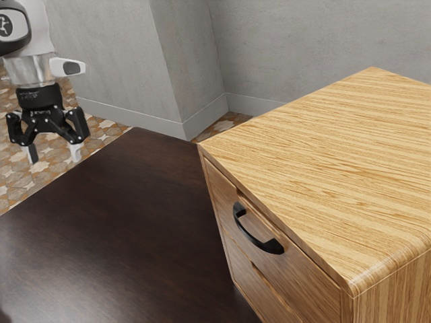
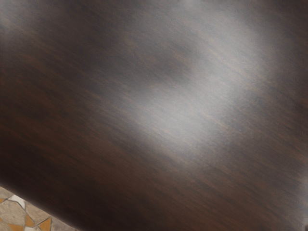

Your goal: Pull the drawer handle with one arm to open the drawer

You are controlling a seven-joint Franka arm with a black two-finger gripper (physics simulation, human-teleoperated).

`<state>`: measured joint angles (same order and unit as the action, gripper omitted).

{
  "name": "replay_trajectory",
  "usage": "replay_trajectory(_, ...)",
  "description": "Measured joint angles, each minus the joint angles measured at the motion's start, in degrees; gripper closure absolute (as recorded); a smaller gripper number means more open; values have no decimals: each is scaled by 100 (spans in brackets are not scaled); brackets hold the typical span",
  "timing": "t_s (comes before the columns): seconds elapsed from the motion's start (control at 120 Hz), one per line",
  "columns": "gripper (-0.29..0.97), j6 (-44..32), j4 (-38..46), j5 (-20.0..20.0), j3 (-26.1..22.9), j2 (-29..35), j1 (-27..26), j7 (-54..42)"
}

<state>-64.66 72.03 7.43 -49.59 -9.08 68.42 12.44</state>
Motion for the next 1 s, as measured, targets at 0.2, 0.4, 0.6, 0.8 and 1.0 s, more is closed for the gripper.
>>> replay_trajectory(0.2, 0, -804, 198, -395, 319, 248, 57, 417)
replay_trajectory(0.4, 0, -1182, 334, -682, 511, 390, 60, 818)
replay_trajectory(0.6, 0, -1280, 116, -986, 819, 1609, 396, 1052)
replay_trajectory(0.8, 0, -1245, 1028, -2212, 3119, 3386, -2432, 1047)
replay_trajectory(1.0, 0, -2583, 3736, -2089, 4119, 4853, -5771, 1117)
